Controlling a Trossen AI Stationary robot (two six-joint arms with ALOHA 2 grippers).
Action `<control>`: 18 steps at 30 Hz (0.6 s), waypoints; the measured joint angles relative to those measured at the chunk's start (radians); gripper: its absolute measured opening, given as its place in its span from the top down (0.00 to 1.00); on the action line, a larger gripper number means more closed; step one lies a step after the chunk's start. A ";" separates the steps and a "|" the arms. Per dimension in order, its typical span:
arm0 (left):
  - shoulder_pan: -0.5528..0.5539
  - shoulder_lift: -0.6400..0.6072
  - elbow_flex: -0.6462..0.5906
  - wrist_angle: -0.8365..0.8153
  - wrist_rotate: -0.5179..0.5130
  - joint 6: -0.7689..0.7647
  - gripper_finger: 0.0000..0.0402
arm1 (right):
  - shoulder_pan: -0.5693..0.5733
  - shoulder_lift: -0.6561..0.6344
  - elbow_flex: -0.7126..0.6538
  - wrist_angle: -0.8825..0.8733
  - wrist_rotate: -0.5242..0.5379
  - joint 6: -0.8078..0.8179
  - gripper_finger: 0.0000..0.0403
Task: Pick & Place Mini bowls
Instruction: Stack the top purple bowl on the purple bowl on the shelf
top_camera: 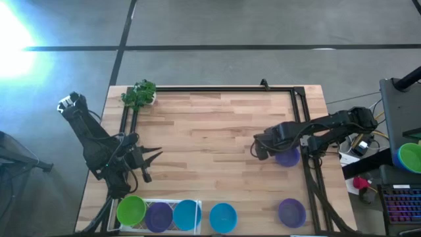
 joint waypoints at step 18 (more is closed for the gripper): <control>0.000 0.000 0.000 0.000 0.012 0.000 0.86 | 0.015 0.000 0.027 -0.059 0.041 0.124 0.85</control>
